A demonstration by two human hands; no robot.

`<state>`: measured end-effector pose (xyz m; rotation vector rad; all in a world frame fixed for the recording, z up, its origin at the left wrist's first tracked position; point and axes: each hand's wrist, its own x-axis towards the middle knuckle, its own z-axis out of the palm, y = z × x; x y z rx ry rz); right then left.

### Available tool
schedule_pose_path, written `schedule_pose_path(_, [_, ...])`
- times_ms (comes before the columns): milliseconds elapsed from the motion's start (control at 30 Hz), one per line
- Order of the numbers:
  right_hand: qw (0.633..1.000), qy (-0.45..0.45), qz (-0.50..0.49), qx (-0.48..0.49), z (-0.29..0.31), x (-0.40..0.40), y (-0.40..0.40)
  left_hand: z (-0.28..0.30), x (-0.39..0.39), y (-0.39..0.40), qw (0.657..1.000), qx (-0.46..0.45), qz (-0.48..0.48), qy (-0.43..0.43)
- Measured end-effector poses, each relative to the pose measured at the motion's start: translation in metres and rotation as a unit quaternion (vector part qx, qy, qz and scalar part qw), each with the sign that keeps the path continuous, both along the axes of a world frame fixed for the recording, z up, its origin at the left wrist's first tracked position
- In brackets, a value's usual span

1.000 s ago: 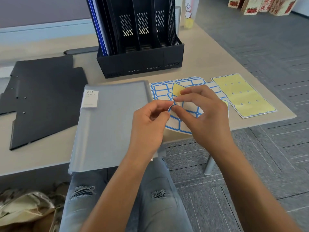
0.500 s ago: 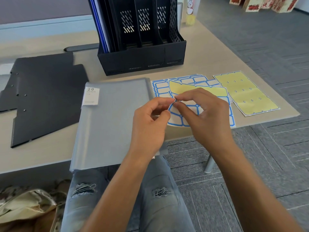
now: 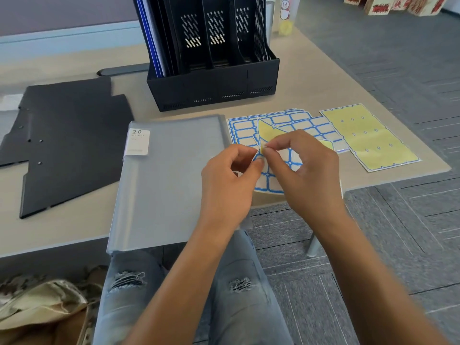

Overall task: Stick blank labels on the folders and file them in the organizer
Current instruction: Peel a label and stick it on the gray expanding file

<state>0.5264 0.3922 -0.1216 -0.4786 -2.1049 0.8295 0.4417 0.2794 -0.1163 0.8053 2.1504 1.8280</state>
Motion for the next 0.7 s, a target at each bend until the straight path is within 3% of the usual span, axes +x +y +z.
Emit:
schedule_pose_path(433, [0.969,0.060,-0.095,-0.218,-0.014,0.003,0.028,-0.008,-0.028,0.045,0.988,-0.119,0.035,0.095])
schedule_pose_path(700, [0.950,0.080,-0.176,-0.246,-0.024,-0.003,0.048,-0.012,-0.053,0.074,0.965,-0.228,0.078,0.103])
